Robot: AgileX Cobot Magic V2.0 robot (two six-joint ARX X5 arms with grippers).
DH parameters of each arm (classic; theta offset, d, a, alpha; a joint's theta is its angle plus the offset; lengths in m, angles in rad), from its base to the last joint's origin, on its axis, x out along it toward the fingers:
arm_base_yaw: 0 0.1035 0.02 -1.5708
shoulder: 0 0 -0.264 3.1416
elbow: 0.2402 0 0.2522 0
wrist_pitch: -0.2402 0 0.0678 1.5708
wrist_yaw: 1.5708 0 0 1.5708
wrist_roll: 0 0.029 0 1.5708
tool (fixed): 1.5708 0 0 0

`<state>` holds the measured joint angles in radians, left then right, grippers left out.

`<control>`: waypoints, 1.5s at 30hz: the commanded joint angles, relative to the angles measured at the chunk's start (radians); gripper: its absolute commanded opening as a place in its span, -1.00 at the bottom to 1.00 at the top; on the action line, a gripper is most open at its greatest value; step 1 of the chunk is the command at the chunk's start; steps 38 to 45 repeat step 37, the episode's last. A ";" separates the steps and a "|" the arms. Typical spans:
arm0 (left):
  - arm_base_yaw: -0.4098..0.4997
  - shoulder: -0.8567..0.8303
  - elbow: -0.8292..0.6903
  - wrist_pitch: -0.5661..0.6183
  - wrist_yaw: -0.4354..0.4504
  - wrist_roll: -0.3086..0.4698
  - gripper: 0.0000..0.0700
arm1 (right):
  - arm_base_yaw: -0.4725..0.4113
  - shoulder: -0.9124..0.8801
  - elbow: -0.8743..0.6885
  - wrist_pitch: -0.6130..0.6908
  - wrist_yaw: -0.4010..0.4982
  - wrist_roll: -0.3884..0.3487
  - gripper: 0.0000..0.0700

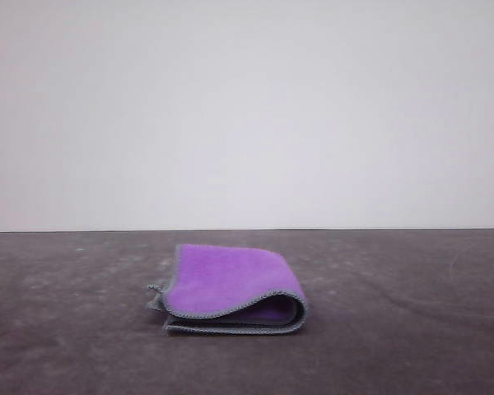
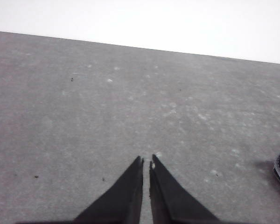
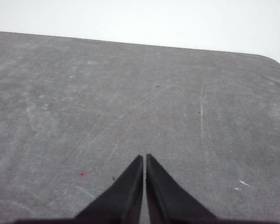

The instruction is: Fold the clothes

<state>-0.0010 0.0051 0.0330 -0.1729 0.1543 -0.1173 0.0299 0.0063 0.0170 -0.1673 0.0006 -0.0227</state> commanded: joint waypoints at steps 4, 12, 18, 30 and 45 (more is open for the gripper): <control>0.001 -0.002 -0.020 -0.005 -0.005 -0.001 -0.95 | 0.001 -0.003 -0.005 0.011 0.000 -0.003 -0.98; 0.001 -0.002 -0.020 -0.006 -0.005 -0.001 -0.95 | 0.001 -0.003 -0.005 0.011 0.000 -0.003 -0.98; 0.001 -0.002 -0.020 -0.005 -0.005 -0.001 -0.95 | 0.001 -0.003 -0.005 0.011 0.000 -0.003 -0.98; 0.001 -0.002 -0.020 -0.005 -0.005 -0.001 -0.95 | 0.001 -0.003 -0.005 0.011 0.000 -0.003 -0.98; 0.001 -0.002 -0.020 -0.006 -0.005 -0.001 -0.95 | 0.001 -0.003 -0.005 0.011 0.000 -0.003 -0.98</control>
